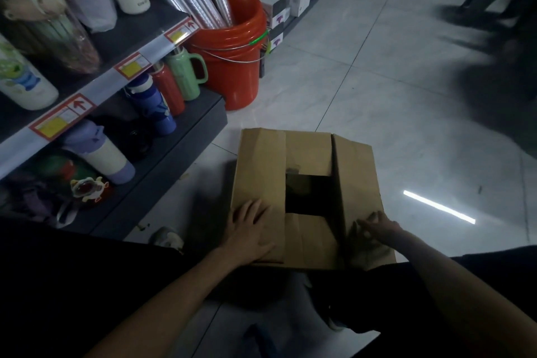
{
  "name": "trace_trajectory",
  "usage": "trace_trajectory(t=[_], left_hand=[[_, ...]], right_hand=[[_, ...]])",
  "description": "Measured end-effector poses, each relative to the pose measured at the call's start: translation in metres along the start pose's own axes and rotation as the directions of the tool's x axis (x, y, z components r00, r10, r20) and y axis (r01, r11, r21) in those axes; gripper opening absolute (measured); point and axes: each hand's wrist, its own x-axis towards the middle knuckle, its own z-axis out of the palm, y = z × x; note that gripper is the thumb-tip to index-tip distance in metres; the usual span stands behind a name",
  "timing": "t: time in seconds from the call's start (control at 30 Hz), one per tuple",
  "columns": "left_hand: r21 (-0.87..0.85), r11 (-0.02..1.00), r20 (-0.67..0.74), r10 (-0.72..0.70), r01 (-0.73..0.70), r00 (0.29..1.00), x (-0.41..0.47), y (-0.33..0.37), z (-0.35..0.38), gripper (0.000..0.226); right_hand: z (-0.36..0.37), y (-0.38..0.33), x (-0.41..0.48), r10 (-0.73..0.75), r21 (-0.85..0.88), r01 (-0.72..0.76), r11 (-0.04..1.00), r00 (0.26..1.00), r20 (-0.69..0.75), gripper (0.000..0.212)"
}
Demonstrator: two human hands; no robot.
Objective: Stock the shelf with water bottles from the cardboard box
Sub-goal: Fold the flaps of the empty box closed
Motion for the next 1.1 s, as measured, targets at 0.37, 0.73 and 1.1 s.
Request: trace_trajectory(t=[0.37, 0.73, 1.1], left_hand=[[-0.034, 0.999, -0.110, 0.005, -0.009, 0.994, 0.000, -0.016, 0.010, 0.086], [-0.174, 0.984, -0.246, -0.091, 0.049, 0.965, -0.006, -0.019, 0.026, 0.080], [-0.302, 0.940, -0.248, -0.236, 0.157, 0.939, -0.012, -0.014, 0.049, 0.076]], right_hand=[[-0.014, -0.022, -0.049, -0.057, -0.195, -0.050, 0.980, 0.862, -0.504, 0.060], [0.063, -0.110, -0.113, -0.608, -0.386, 0.523, 0.759, 0.782, -0.135, 0.044], [0.111, -0.035, -0.063, -0.507, -0.622, 0.460, 0.633, 0.854, 0.115, 0.088]])
